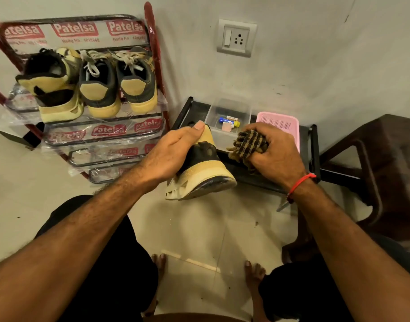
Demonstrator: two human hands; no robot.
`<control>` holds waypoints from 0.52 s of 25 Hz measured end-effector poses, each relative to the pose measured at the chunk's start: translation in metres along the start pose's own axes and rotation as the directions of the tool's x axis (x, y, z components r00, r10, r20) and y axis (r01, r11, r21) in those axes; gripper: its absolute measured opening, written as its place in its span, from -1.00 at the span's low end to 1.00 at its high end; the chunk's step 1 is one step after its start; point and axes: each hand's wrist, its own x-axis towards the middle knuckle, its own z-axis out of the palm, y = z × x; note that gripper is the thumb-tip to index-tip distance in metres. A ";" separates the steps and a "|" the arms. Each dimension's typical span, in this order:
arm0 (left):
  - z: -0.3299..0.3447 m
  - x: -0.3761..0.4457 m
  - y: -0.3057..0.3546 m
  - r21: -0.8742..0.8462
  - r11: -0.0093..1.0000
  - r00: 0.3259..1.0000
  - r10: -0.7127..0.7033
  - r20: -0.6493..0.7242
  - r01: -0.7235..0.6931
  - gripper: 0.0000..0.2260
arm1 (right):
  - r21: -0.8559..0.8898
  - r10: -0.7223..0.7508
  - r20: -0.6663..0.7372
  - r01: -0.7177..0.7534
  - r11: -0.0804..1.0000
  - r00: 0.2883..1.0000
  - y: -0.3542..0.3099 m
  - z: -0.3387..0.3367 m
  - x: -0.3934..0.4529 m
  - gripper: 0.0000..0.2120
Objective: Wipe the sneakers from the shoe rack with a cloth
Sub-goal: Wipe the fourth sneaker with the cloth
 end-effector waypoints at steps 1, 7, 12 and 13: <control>-0.001 -0.002 0.000 0.009 0.997 0.996 -0.083 0.015 0.083 -0.55 | -0.001 0.012 0.005 -0.012 1.000 1.000 0.000 0.000 0.001 -0.70; 0.010 -0.008 -0.009 0.110 0.974 0.973 -0.209 0.101 0.198 -0.67 | 0.087 -0.043 0.007 0.042 0.995 0.999 -0.027 -0.006 0.004 -0.72; 0.022 -0.002 -0.010 0.097 0.994 0.995 -0.039 -0.096 0.048 -0.60 | -0.309 -0.085 0.251 0.163 0.937 0.964 -0.052 0.010 -0.010 -0.62; 0.021 0.001 -0.011 0.094 0.995 0.989 -0.029 -0.144 0.043 -0.61 | -0.353 -0.074 0.297 0.182 0.918 0.952 -0.054 0.014 -0.013 -0.58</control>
